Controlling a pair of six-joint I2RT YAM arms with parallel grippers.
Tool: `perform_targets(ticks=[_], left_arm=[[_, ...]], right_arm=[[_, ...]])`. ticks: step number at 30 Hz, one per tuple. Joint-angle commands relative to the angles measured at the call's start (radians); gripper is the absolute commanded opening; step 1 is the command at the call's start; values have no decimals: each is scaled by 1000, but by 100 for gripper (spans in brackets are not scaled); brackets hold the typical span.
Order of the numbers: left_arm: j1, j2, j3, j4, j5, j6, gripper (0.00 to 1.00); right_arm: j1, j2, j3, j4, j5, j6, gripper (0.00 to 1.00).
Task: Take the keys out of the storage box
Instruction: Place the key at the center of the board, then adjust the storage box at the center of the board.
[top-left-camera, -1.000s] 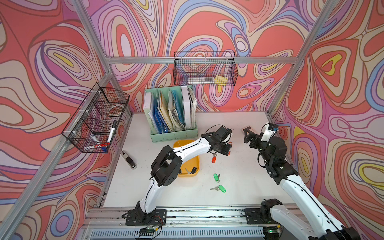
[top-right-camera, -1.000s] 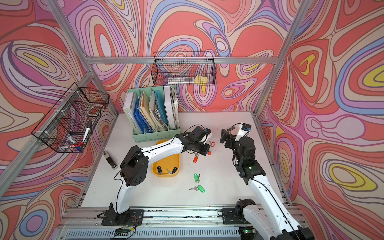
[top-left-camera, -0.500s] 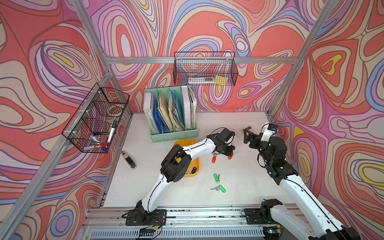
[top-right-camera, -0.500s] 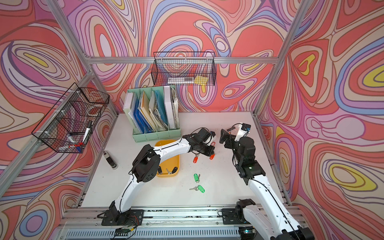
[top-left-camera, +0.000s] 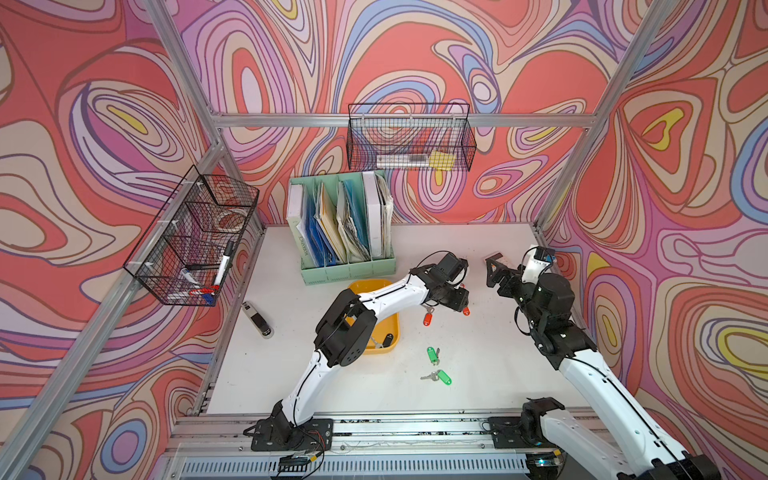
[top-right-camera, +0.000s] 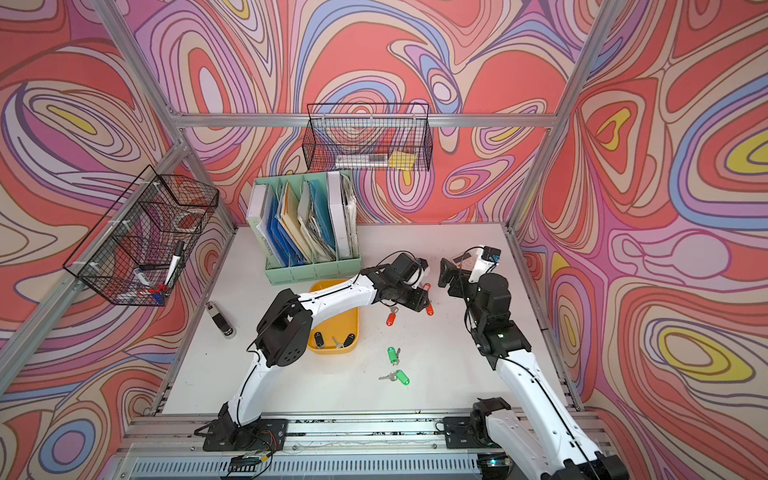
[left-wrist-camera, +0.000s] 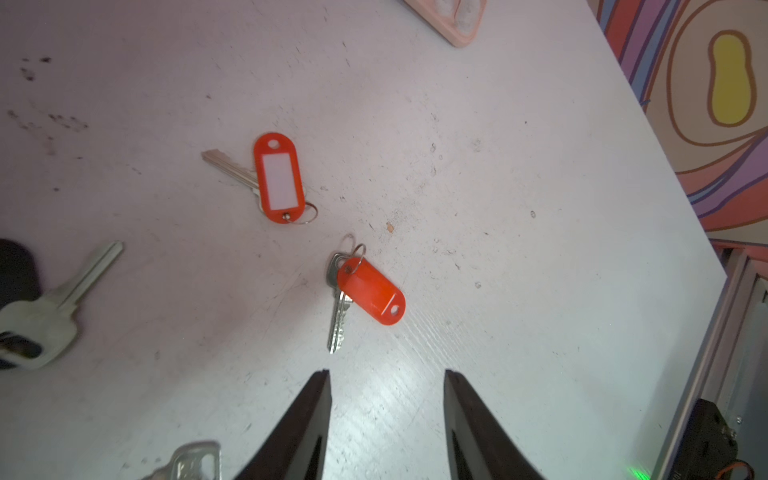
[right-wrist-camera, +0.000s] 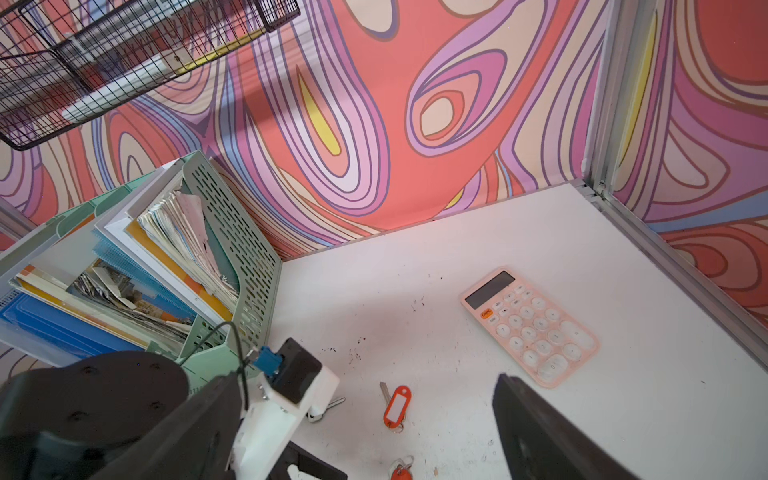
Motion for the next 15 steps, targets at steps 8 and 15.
perform_targets(ticks=[8, 15], left_arm=[[20, -345, -217, 4, -244, 61, 72], [35, -549, -372, -13, -363, 54, 82]], right_arm=[[-4, -27, 36, 29, -90, -15, 98], [-5, -26, 8, 121, -214, -1, 98]])
